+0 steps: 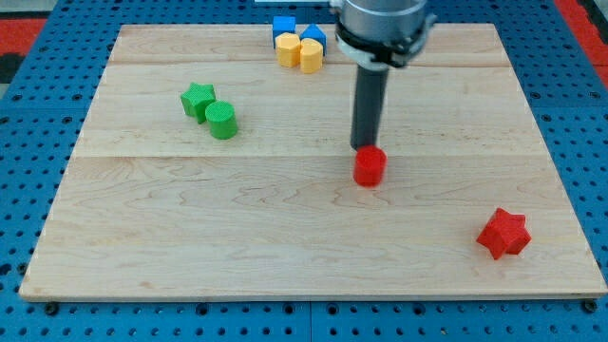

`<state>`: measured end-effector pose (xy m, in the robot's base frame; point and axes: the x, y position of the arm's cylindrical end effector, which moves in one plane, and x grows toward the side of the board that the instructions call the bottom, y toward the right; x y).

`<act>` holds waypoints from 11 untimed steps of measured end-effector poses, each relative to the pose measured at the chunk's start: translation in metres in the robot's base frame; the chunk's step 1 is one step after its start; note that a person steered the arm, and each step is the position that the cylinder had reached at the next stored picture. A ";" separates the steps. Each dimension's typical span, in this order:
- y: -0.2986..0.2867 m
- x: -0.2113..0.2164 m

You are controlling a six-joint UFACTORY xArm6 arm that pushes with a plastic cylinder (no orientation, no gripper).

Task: Push the red circle into the red star

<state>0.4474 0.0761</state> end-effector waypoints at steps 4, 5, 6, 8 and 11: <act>-0.026 0.074; -0.056 0.090; 0.007 0.095; 0.038 0.096; 0.094 0.073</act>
